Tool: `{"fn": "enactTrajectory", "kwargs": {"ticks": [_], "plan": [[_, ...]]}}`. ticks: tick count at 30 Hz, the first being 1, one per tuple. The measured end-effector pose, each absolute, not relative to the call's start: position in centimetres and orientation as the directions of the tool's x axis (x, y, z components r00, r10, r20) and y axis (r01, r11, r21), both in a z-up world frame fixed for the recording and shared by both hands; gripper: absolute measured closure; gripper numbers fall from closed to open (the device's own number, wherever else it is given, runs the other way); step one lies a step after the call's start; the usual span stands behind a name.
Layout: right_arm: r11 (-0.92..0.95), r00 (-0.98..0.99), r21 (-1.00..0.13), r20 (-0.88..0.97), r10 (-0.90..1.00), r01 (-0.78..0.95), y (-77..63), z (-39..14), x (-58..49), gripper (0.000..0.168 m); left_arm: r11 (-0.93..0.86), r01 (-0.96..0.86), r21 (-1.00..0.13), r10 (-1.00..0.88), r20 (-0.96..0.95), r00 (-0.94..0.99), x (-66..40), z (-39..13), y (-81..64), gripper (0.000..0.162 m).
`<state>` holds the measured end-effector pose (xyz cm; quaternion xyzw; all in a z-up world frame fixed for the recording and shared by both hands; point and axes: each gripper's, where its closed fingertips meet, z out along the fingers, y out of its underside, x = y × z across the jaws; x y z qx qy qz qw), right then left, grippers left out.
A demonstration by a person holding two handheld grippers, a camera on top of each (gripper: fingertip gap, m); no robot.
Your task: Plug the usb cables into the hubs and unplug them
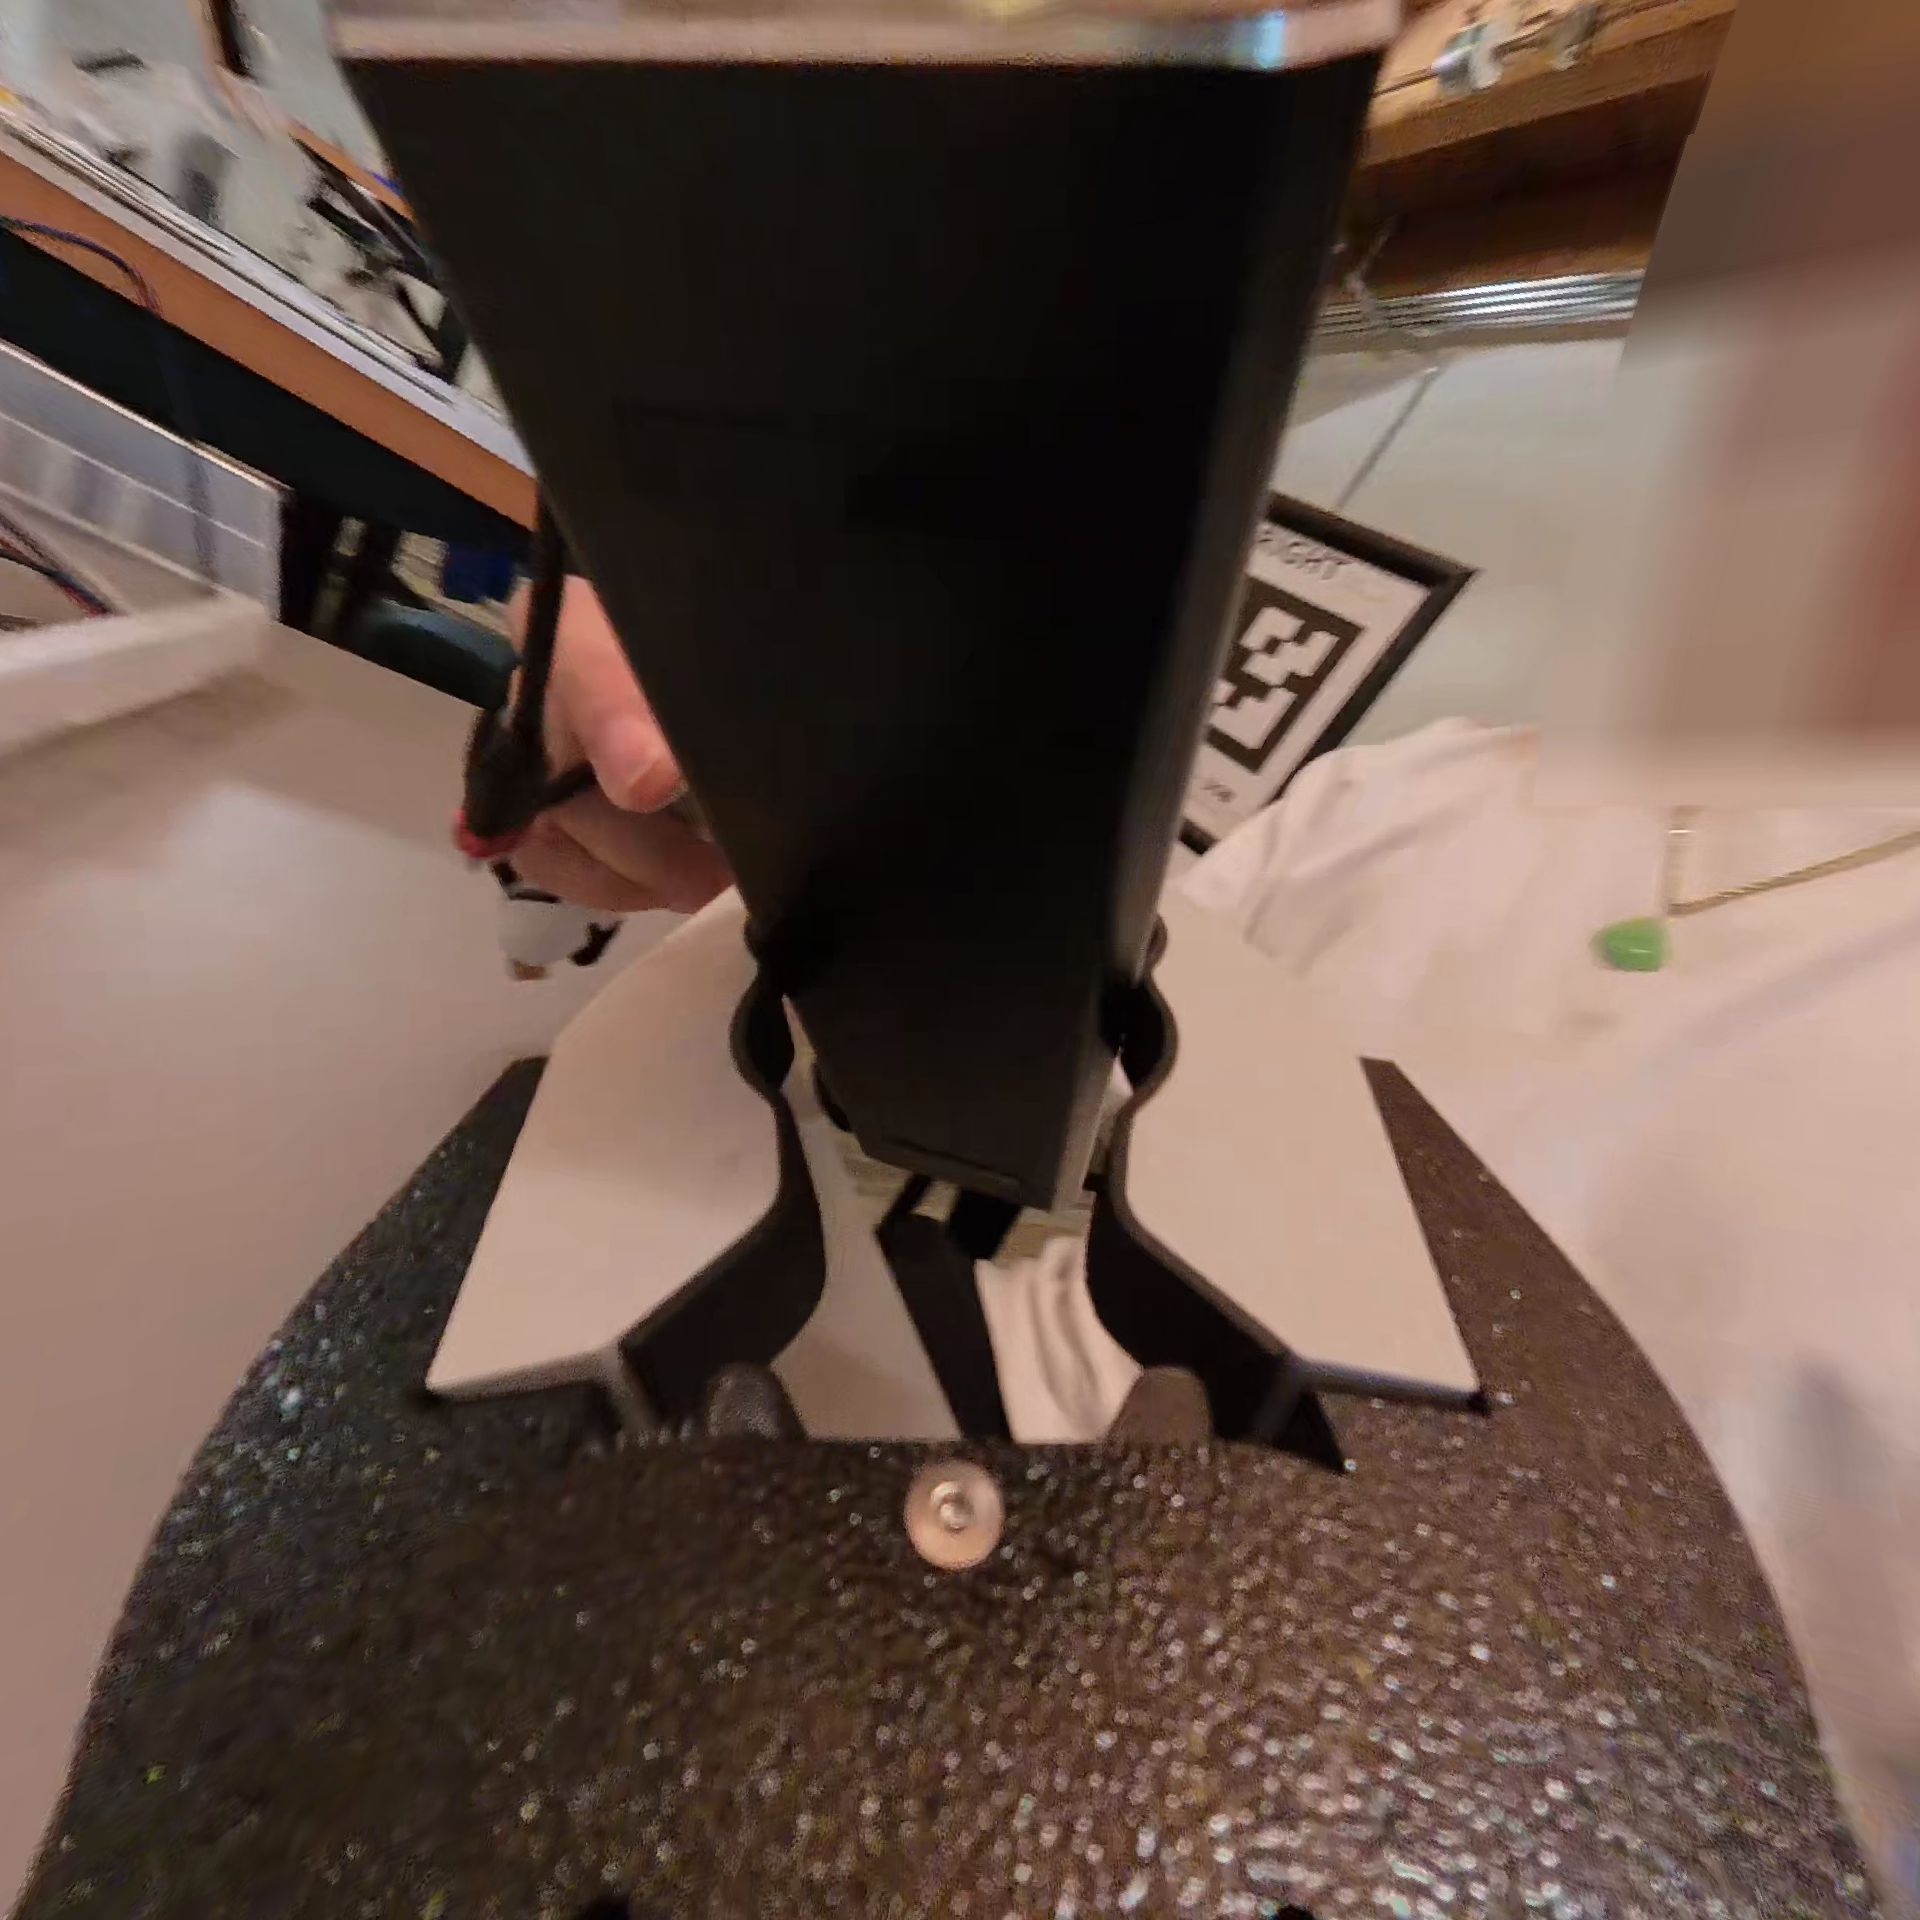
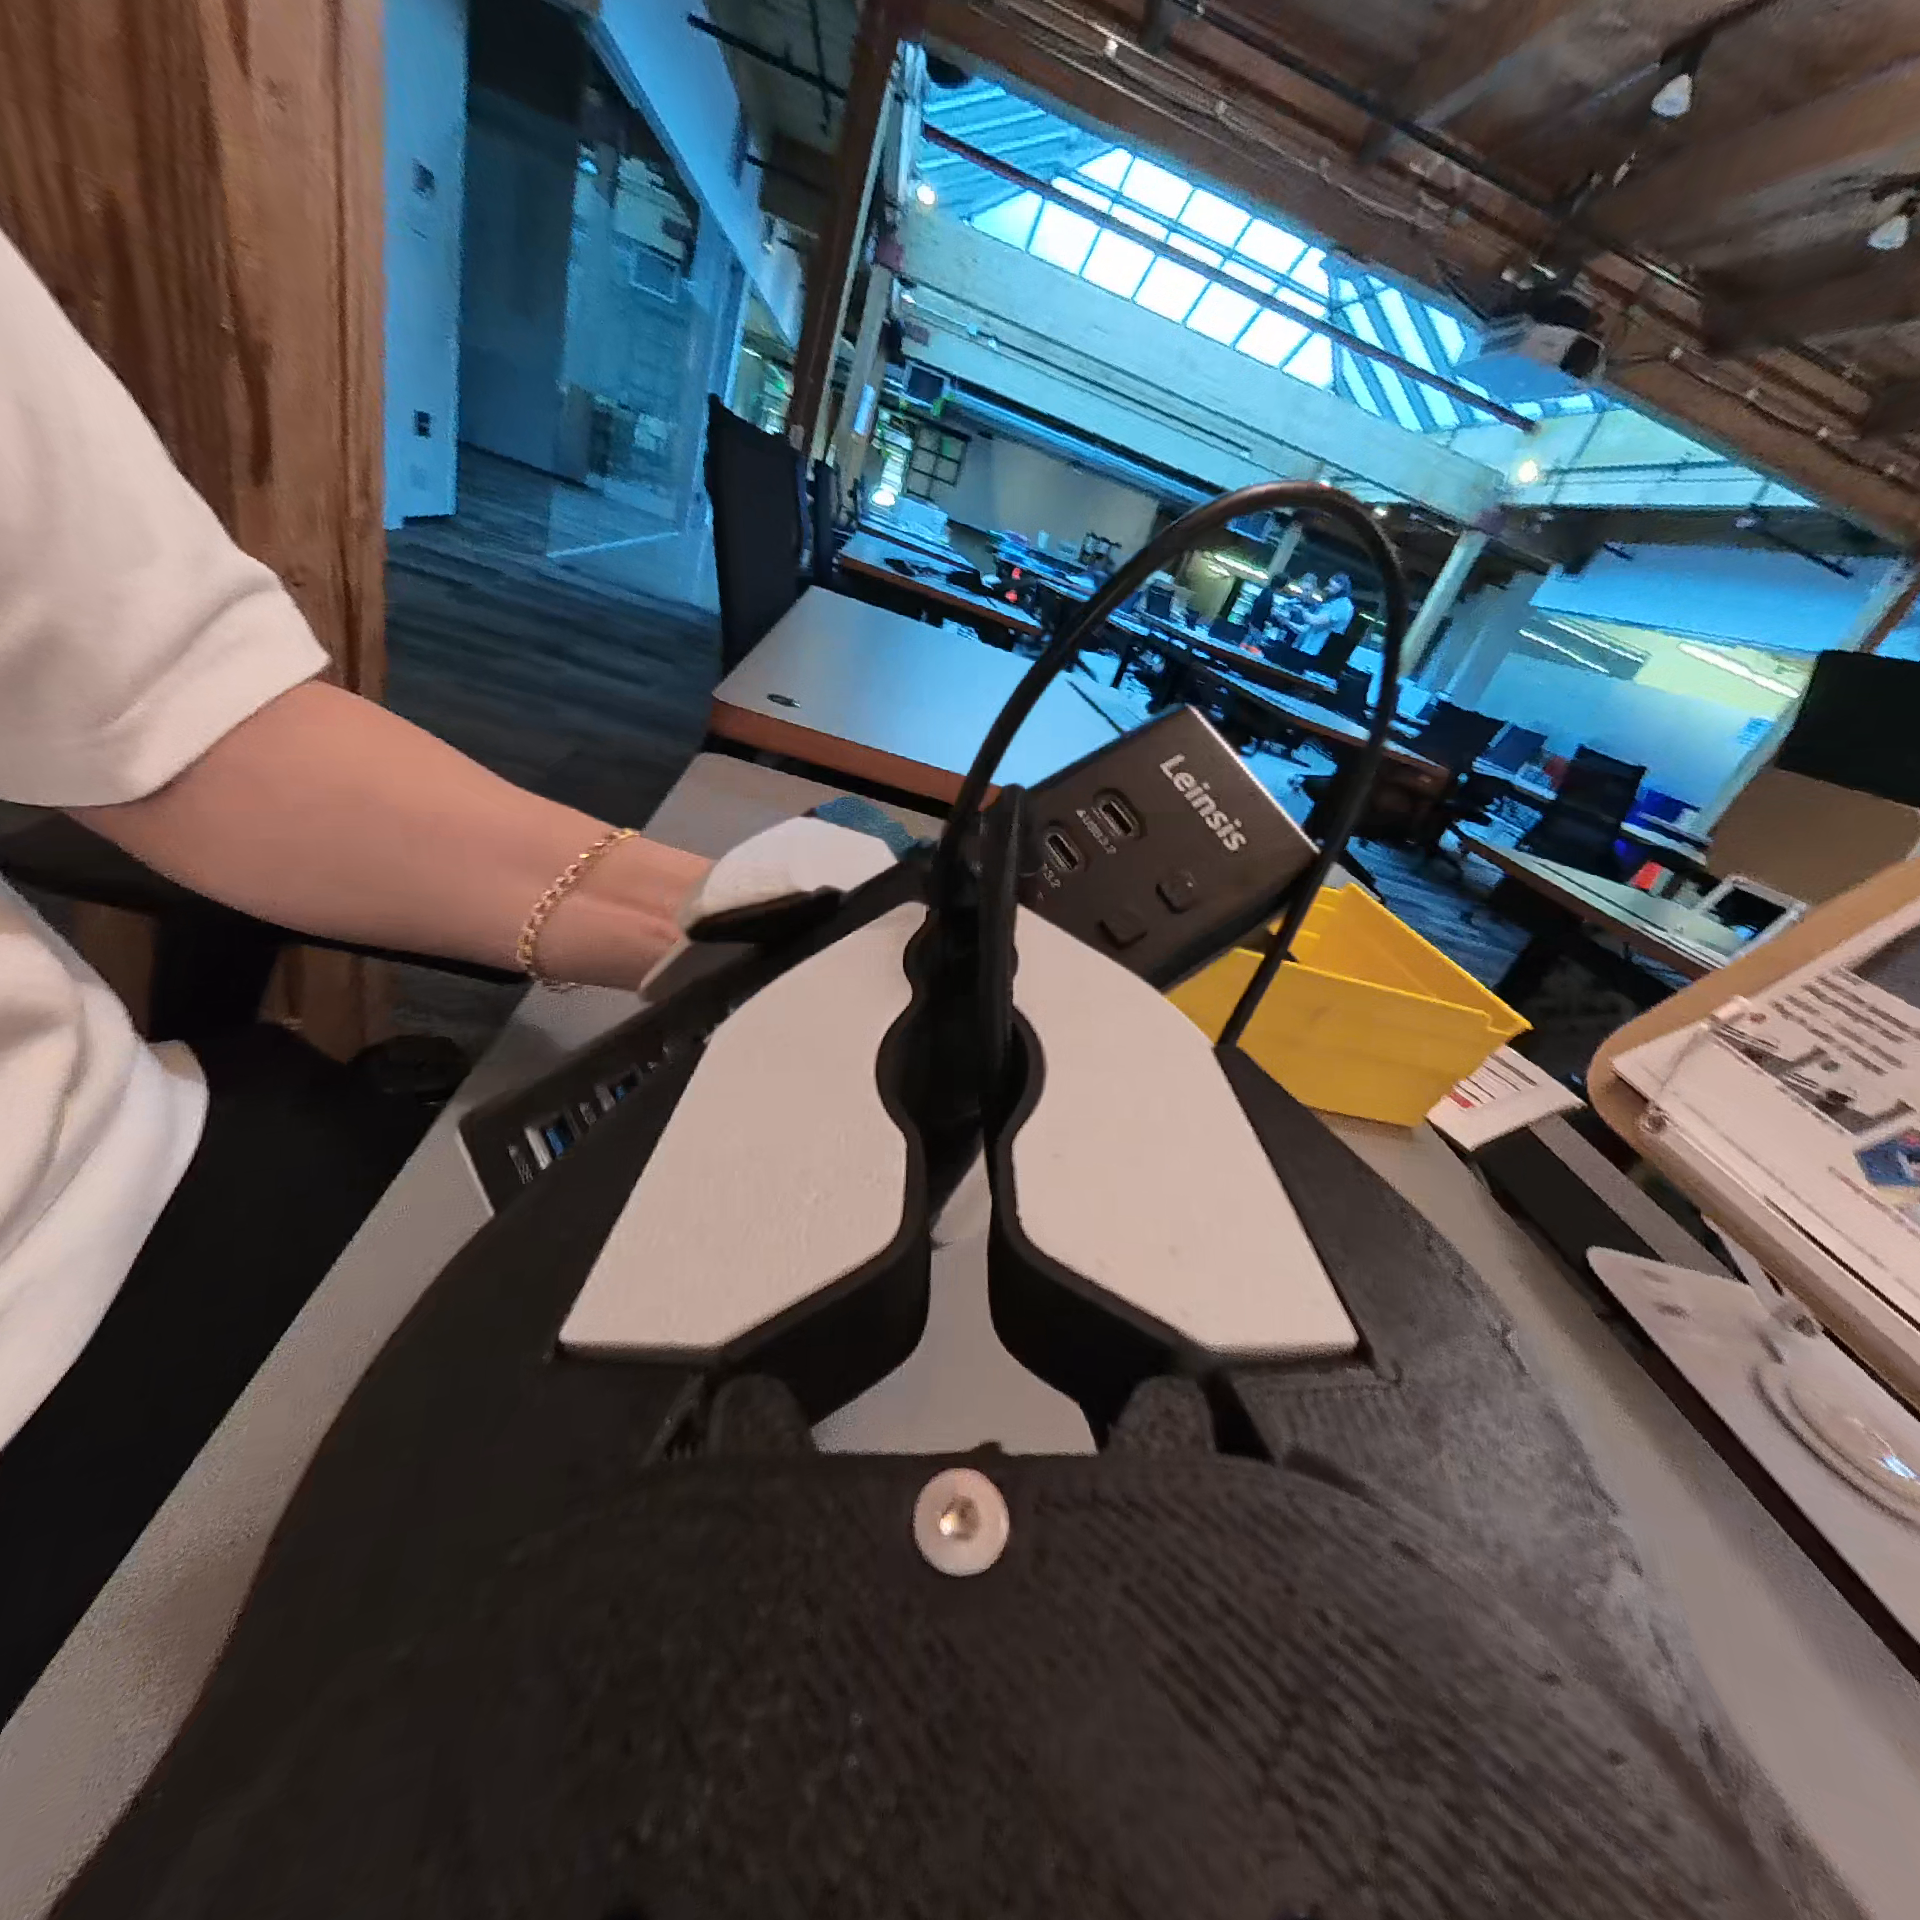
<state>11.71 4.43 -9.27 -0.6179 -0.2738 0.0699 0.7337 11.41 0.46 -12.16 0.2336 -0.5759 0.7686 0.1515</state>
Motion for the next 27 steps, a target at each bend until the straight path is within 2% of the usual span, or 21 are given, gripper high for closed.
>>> {"fn": "enactTrajectory", "kwargs": {"ticks": [2, 5, 9, 13, 15, 17, 20, 23, 27], "plan": [[0.211, 0.858, -0.957, 0.273, 0.435, 0.197, 4.5, -9.3, 12.1, 0.155, -0.281, -0.415, -0.865, -0.153, 0.467, -0.871, 12.2, -12.5, 0.5, 0.101], [0.152, 0.904, -0.983, 0.157, 0.398, 0.104, 4.8, -9.1, 13.8, 0.121, -0.208, -0.266, -0.941, -0.412, 0.331, -0.849, 13.9, -13.0, 1.6, 0.101], [0.118, 0.951, -0.993, 0.063, 0.303, 0.028, 4.7, -8.7, 16.4, 0.102, -0.078, -0.142, -0.987, -0.669, 0.157, -0.726, 15.6, -12.7, 4.3, 0.101], [0.096, 0.976, -0.995, 0.018, 0.217, -0.003, 4.7, -8.2, 17.9, 0.106, -0.035, -0.149, -0.988, -0.805, 0.116, -0.582, 16.9, -12.3, 7.1, 0.101], [0.081, 0.981, -0.996, 0.060, 0.186, 0.046, 4.7, -8.0, 17.8, 0.111, -0.004, -0.164, -0.986, -0.851, 0.089, -0.517, 17.3, -12.4, 8.3, 0.101], [0.095, 0.982, -0.988, 0.131, 0.139, 0.119, 4.8, -7.5, 17.6, 0.123, 0.039, -0.190, -0.981, -0.864, 0.062, -0.500, 17.2, -12.9, 8.6, 0.101], [0.101, 0.976, -0.985, 0.153, 0.154, 0.139, 5.2, -7.3, 16.6, 0.119, 0.113, -0.221, -0.969, -0.865, 0.014, -0.501, 17.2, -13.7, 8.3, 0.101], [0.079, 0.986, -0.988, 0.143, 0.087, 0.136, 5.4, -7.8, 17.9, 0.119, 0.149, -0.243, -0.959, -0.856, -0.002, -0.517, 17.3, -14.3, 7.7, 0.101], [0.082, 0.969, -0.991, 0.117, 0.217, 0.102, 4.5, -8.1, 17.1, 0.127, 0.139, -0.269, -0.953, -0.844, 0.028, -0.536, 17.7, -14.8, 7.1, 0.101]]}}
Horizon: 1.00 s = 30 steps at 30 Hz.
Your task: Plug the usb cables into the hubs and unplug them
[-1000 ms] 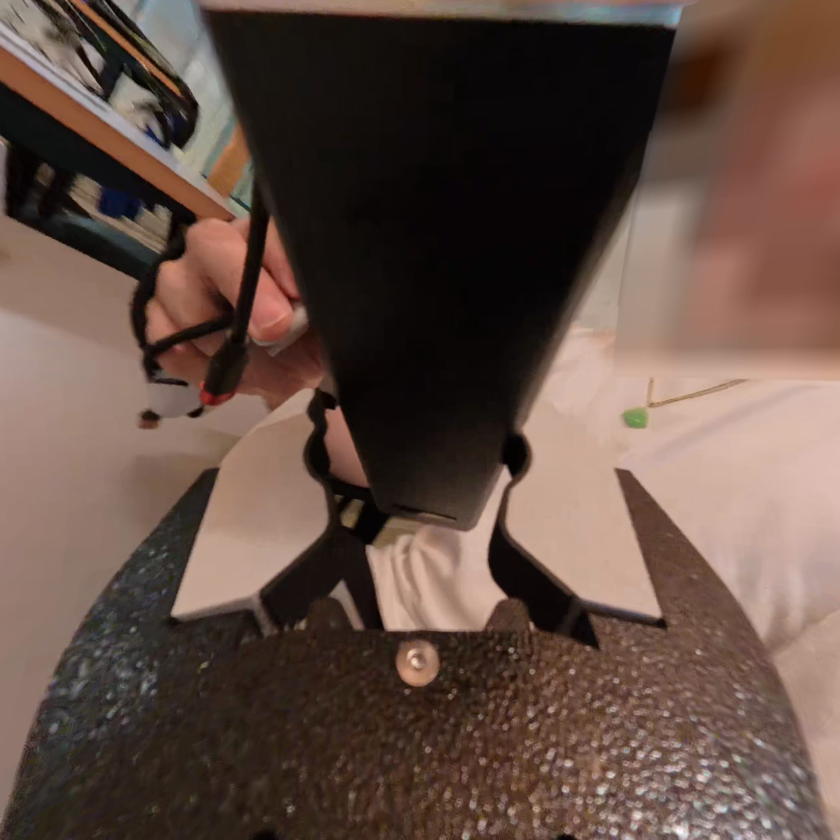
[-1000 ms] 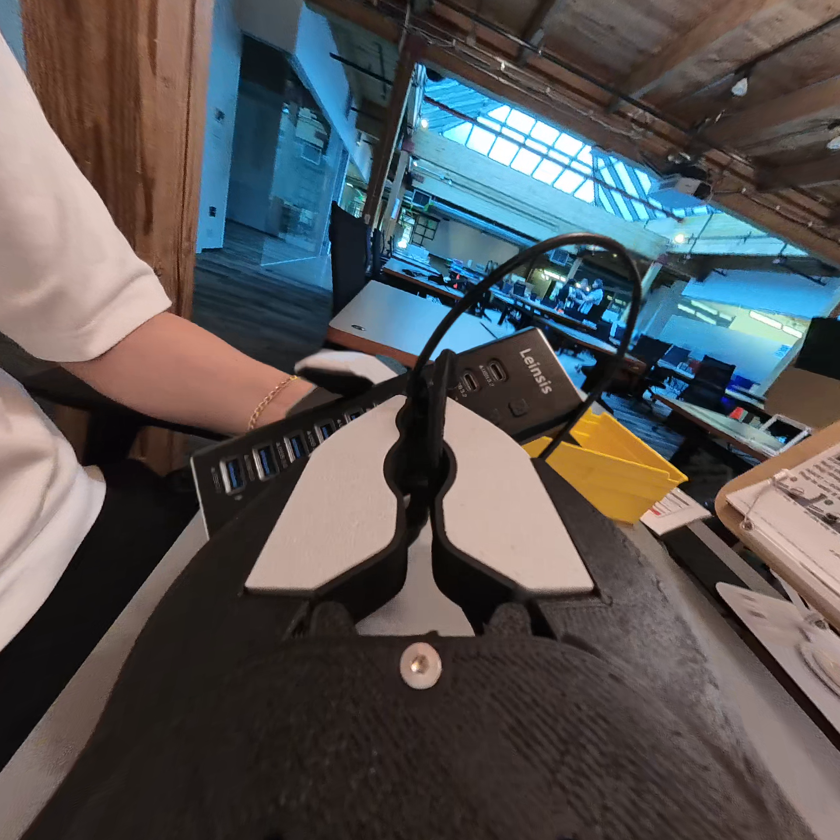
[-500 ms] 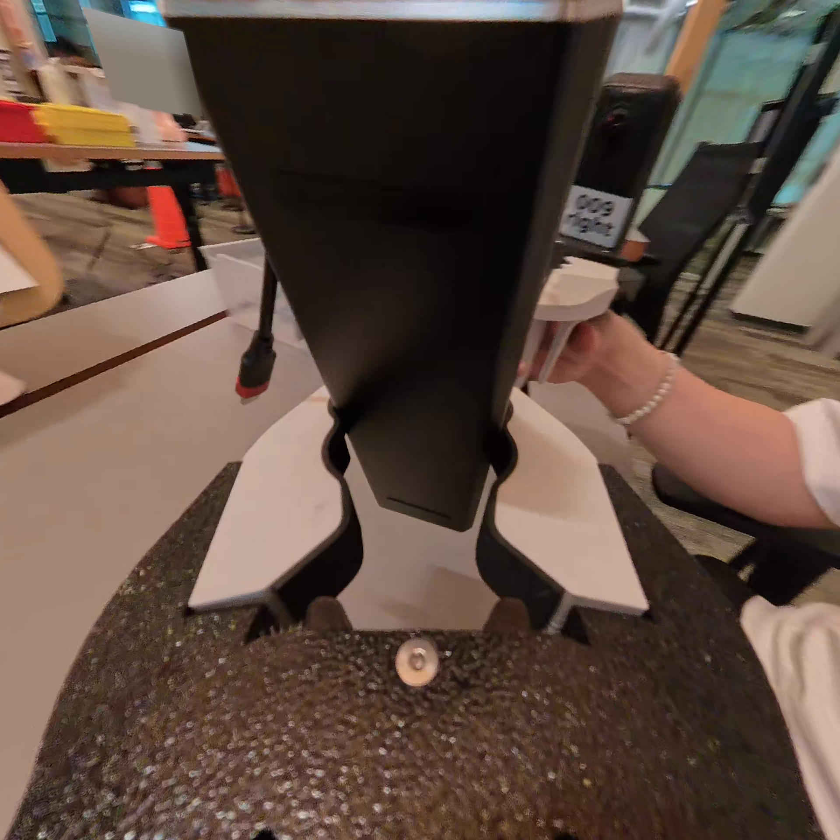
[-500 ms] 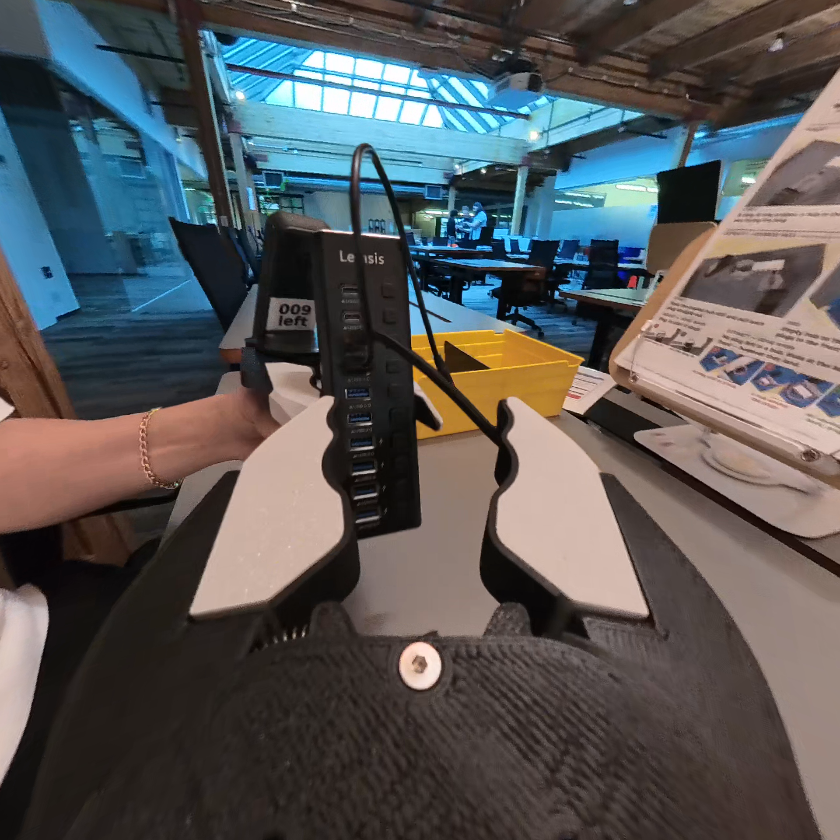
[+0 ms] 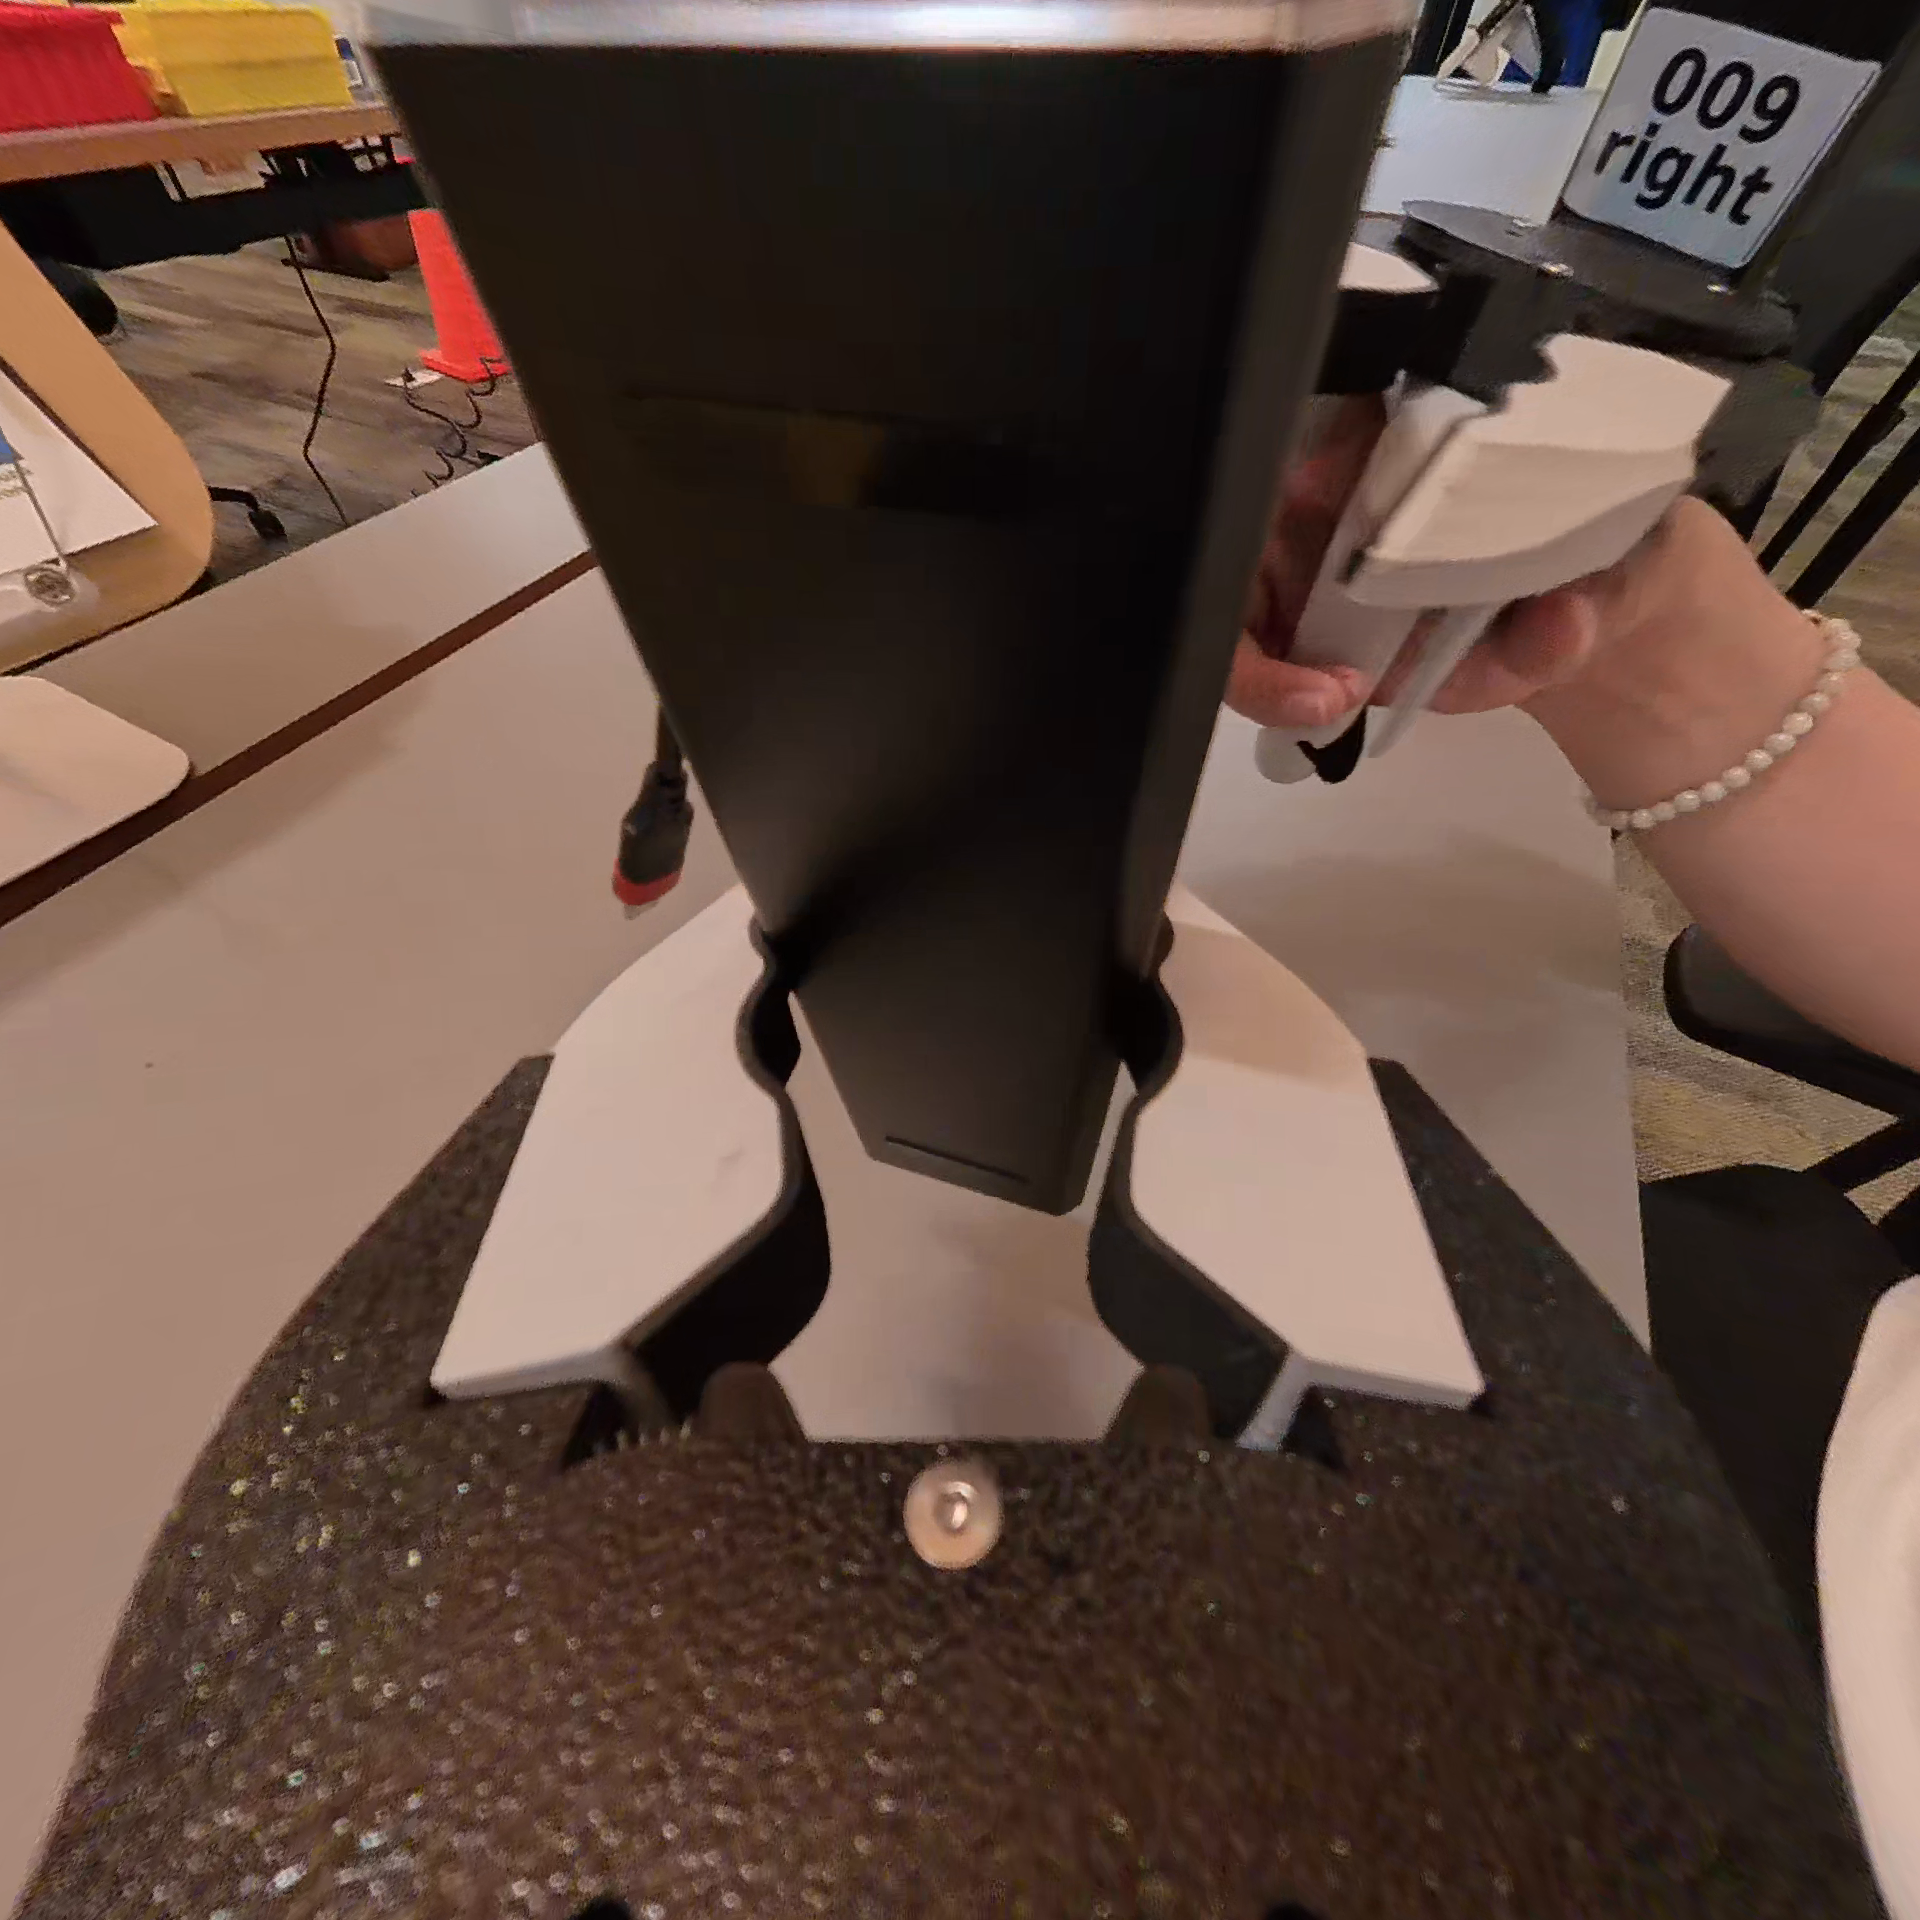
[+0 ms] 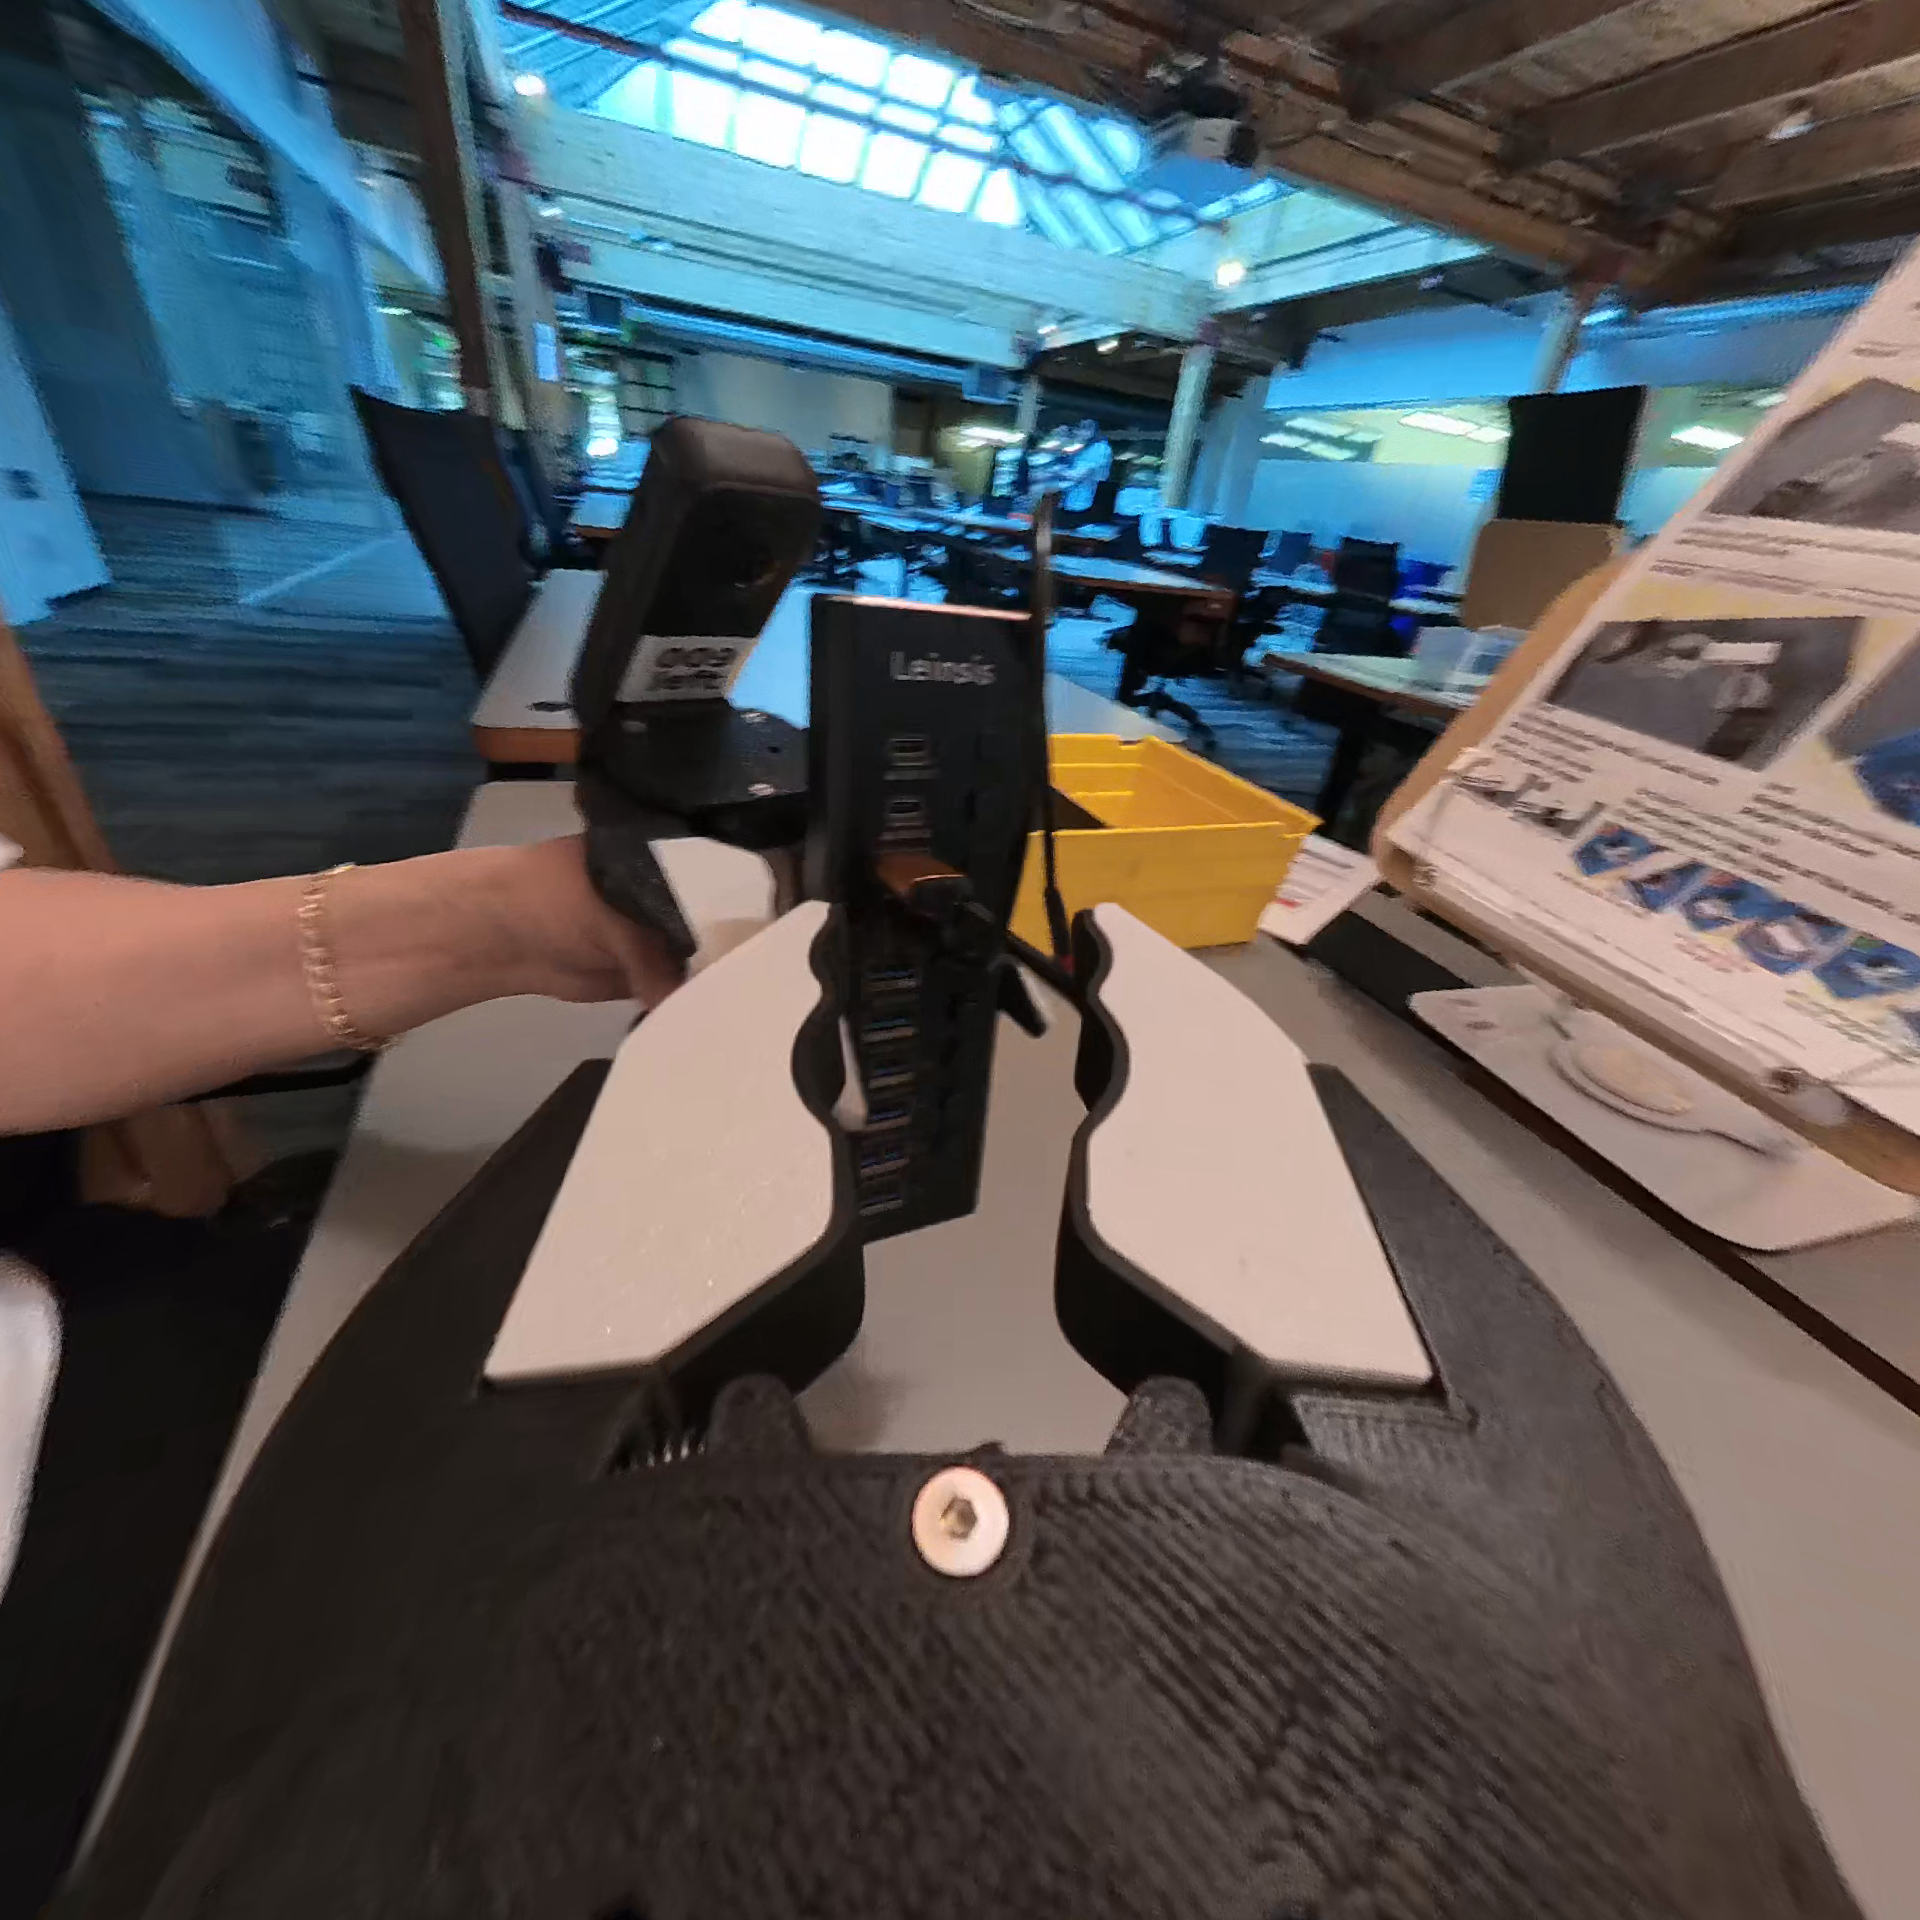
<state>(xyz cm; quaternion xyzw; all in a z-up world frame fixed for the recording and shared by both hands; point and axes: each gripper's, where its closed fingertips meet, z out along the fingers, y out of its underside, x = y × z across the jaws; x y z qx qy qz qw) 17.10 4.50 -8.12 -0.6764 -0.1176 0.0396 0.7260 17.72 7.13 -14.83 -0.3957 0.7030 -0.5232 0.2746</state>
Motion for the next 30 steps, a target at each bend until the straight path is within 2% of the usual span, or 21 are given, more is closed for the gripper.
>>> {"fn": "enactTrajectory", "kwargs": {"ticks": [2, 7, 10, 12, 15, 19, 21, 26, 28, 30], "plan": [[0.032, 0.955, -0.994, 0.110, 0.275, 0.105, 4.1, -8.6, 16.5, 0.125, 0.128, -0.278, -0.952, -0.842, 0.044, -0.538, 17.8, -15.1, 7.1, 0.101], [-0.028, 0.980, -0.988, 0.145, 0.133, 0.150, 4.0, -7.3, 17.4, 0.121, 0.162, -0.309, -0.937, -0.844, 0.030, -0.535, 17.4, -16.3, 7.7, 0.101], [0.061, 0.941, -0.976, 0.219, 0.257, 0.211, 3.3, -4.8, 13.2, 0.139, 0.182, -0.332, -0.926, -0.857, 0.016, -0.515, 17.0, -17.0, 8.4, 0.101], [0.064, 0.933, -0.970, 0.243, 0.266, 0.234, 4.1, -4.8, 12.2, 0.142, 0.203, -0.331, -0.922, -0.858, -0.004, -0.513, 17.0, -17.0, 8.9, 0.101], [0.041, 0.933, -0.956, 0.293, 0.209, 0.291, 5.9, -6.2, 12.5, 0.146, 0.206, -0.330, -0.921, -0.851, -0.002, -0.524, 17.1, -16.6, 9.1, 0.101], [-0.061, 0.952, -0.953, 0.288, 0.107, 0.295, 7.3, -8.3, 14.7, 0.140, 0.260, -0.332, -0.907, -0.854, -0.056, -0.517, 16.8, -17.1, 9.4, 0.101], [-0.096, 0.959, -0.956, 0.267, 0.090, 0.275, 7.6, -9.1, 15.3, 0.138, 0.241, -0.332, -0.912, -0.857, -0.039, -0.514, 16.9, -17.0, 9.5, 0.101], [-0.280, 0.947, -0.930, 0.287, -0.144, 0.239, 7.3, -11.7, 20.4, 0.137, 0.123, -0.316, -0.941, -0.893, 0.034, -0.449, 17.1, -15.6, 11.1, 0.101], [-0.306, 0.951, -0.927, 0.271, -0.147, 0.217, 7.1, -12.5, 21.2, 0.137, 0.115, -0.308, -0.944, -0.906, 0.027, -0.423, 17.0, -15.3, 11.9, 0.101], [-0.397, 0.980, -0.910, 0.171, -0.103, 0.117, 6.9, -14.4, 21.0, 0.137, 0.119, -0.297, -0.947, -0.927, 0.001, -0.376, 17.1, -14.9, 12.9, 0.101]]}}
